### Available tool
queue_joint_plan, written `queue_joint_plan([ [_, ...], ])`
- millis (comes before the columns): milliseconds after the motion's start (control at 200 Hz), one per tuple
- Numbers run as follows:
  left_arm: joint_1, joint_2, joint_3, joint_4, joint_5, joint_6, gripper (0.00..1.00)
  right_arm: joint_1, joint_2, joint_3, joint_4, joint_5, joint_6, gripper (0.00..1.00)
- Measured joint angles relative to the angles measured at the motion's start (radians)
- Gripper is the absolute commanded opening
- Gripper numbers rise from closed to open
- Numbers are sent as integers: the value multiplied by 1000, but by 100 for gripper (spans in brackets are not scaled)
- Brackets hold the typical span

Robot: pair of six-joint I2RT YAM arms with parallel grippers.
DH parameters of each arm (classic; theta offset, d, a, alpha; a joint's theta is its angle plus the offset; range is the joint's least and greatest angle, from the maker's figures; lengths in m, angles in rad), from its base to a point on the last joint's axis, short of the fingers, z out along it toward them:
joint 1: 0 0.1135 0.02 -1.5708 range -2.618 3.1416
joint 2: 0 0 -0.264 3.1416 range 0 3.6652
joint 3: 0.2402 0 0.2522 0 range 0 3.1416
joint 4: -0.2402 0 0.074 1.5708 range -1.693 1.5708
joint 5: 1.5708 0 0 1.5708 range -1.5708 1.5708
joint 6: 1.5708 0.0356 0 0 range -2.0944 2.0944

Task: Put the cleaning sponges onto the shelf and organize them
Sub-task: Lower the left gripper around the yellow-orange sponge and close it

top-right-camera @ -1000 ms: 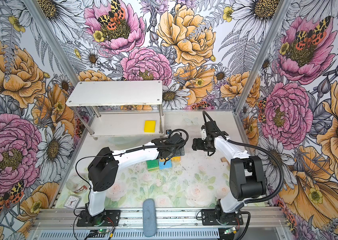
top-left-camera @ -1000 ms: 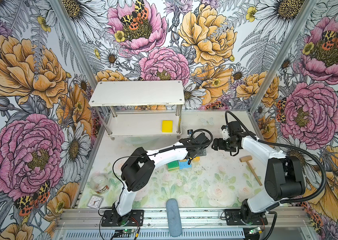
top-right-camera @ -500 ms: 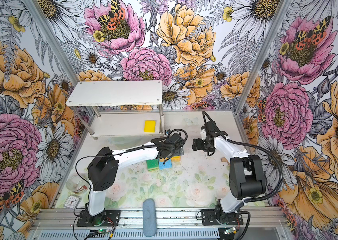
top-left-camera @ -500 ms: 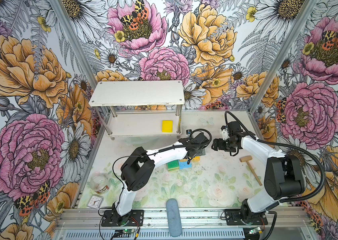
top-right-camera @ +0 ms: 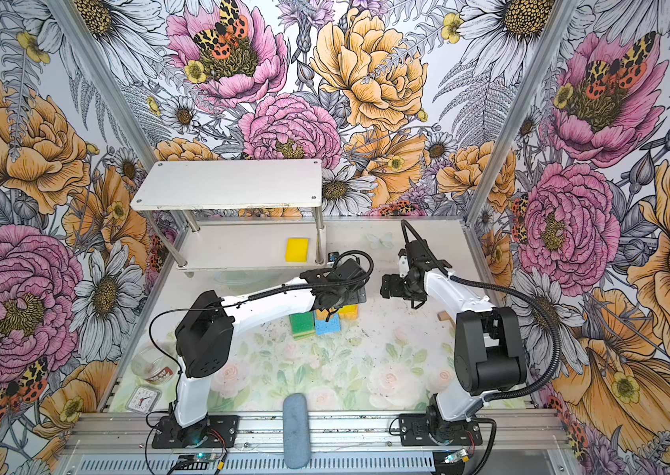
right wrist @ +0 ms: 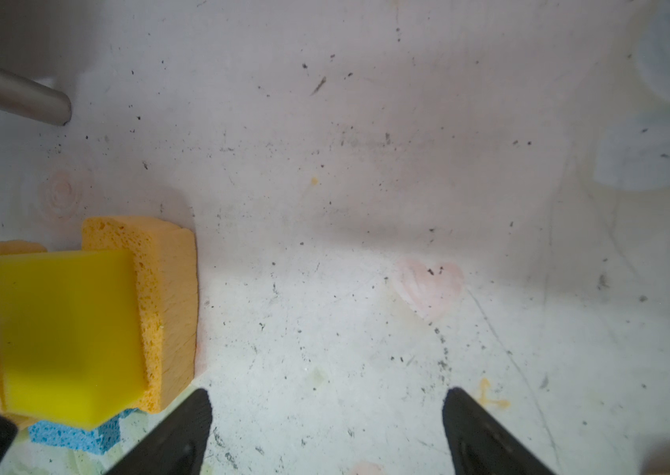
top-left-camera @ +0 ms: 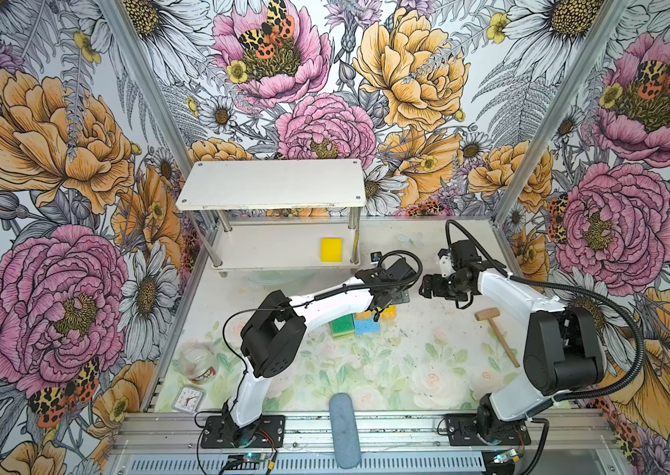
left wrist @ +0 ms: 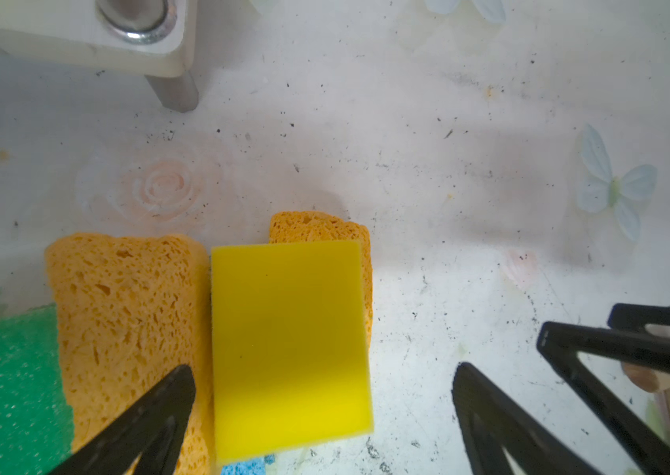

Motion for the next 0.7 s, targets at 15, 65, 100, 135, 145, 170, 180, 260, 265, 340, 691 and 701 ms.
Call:
queue_joint_plan([
  [15, 0, 2, 5, -2, -2, -1, 99, 0, 0, 0, 0, 0, 0, 90],
  [65, -1, 13, 24, -11, -11, -5, 99, 0, 0, 0, 0, 0, 0, 90],
  [100, -2, 21, 36, -18, -14, -11, 99, 0, 0, 0, 0, 0, 0, 90],
  [135, -2, 32, 48, -24, -18, -18, 99, 0, 0, 0, 0, 0, 0, 90],
  [145, -2, 35, 51, -26, -19, -22, 99, 0, 0, 0, 0, 0, 0, 90],
  [170, -2, 42, 56, -29, -19, -26, 99, 0, 0, 0, 0, 0, 0, 90],
  [180, -2, 45, 58, -31, -20, -27, 99, 0, 0, 0, 0, -1, 0, 90],
  [260, -5, 65, 64, -44, -24, -44, 99, 0, 0, 0, 0, -1, 0, 90],
  [265, -5, 66, 64, -45, -25, -44, 99, 0, 0, 0, 0, -1, 0, 90],
  [340, -6, 78, 67, -66, -32, -53, 99, 0, 1, 0, 0, -4, 0, 90],
  [691, -12, 81, 75, -97, -48, -79, 99, 0, 26, -1, 1, -23, 0, 90],
  [701, -12, 82, 76, -98, -48, -79, 99, 0, 26, -1, 2, -23, 0, 90],
])
